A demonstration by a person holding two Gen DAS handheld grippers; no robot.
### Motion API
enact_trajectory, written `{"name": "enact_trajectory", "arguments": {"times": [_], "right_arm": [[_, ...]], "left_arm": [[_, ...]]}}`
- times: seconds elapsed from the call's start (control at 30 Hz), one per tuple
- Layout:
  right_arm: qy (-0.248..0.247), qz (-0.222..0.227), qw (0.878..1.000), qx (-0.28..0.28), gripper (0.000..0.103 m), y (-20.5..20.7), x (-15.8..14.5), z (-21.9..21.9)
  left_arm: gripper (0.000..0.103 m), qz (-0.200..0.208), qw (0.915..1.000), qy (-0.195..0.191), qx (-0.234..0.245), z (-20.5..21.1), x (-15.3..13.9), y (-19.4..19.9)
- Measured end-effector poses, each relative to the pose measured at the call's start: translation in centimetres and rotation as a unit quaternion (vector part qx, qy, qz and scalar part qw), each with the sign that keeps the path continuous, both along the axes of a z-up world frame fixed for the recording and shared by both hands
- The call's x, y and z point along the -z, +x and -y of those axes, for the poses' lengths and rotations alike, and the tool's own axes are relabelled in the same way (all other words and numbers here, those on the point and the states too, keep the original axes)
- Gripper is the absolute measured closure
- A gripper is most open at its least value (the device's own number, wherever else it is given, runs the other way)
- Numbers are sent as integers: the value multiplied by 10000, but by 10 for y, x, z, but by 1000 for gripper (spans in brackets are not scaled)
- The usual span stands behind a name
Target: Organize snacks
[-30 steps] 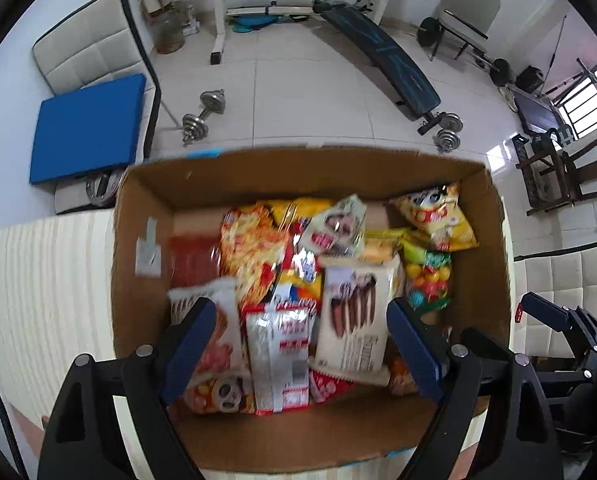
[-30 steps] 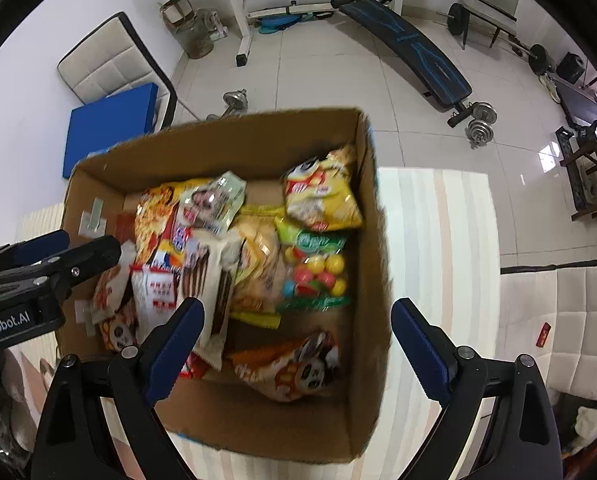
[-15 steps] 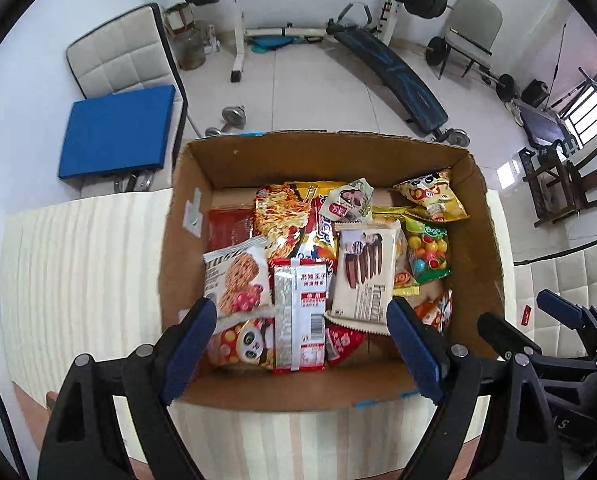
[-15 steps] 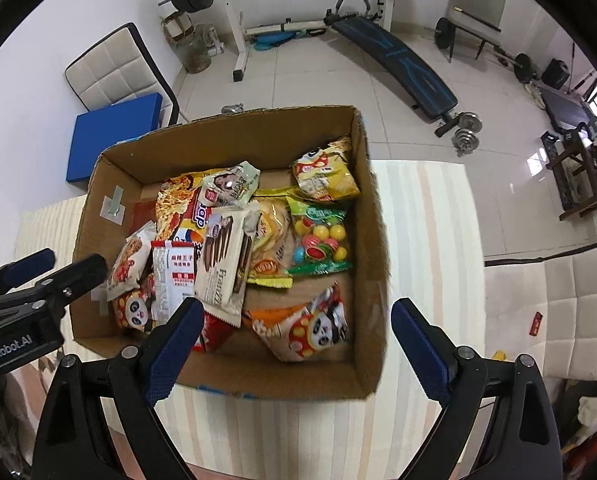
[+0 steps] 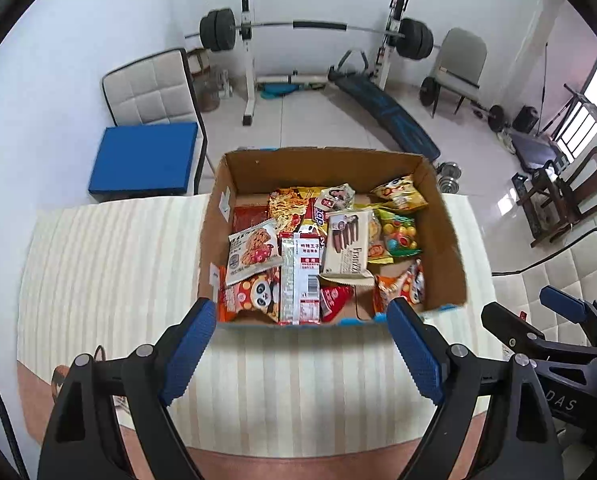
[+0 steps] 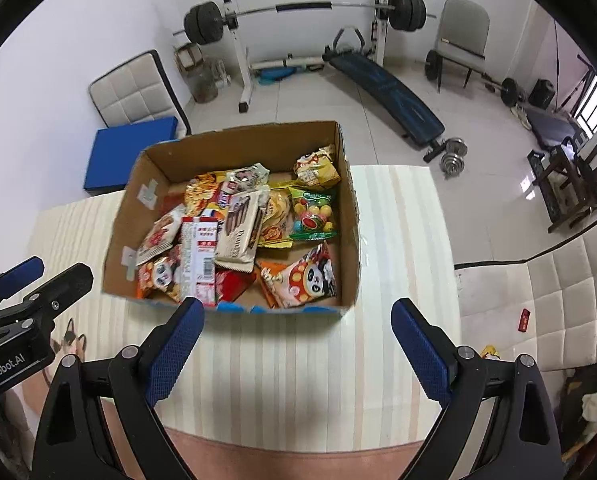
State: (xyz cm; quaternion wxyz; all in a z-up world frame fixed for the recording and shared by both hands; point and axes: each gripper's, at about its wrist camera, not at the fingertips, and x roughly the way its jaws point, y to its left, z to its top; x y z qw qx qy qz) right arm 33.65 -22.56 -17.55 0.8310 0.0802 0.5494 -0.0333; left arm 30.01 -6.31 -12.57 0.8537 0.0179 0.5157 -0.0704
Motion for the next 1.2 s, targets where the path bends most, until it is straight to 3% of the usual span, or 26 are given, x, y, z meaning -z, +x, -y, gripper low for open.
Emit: {"name": "enact_trajectory", "arguments": {"times": [0.5,0.83,1.2], "right_arm": [[-94,758,9971,-28,6,-106,-83,-18],[-75,932,9956,20,6,-166,-116,-27],[-259,1090,9937,24,6,-202,-140,-33]], "left_arm": [[16,533,9986,-67,-32,-6,-54,-95],[16,672,9975,-136,-193,-19,-77,-133],[16,834,9959,-215,-293,-33,-94,-159]]}}
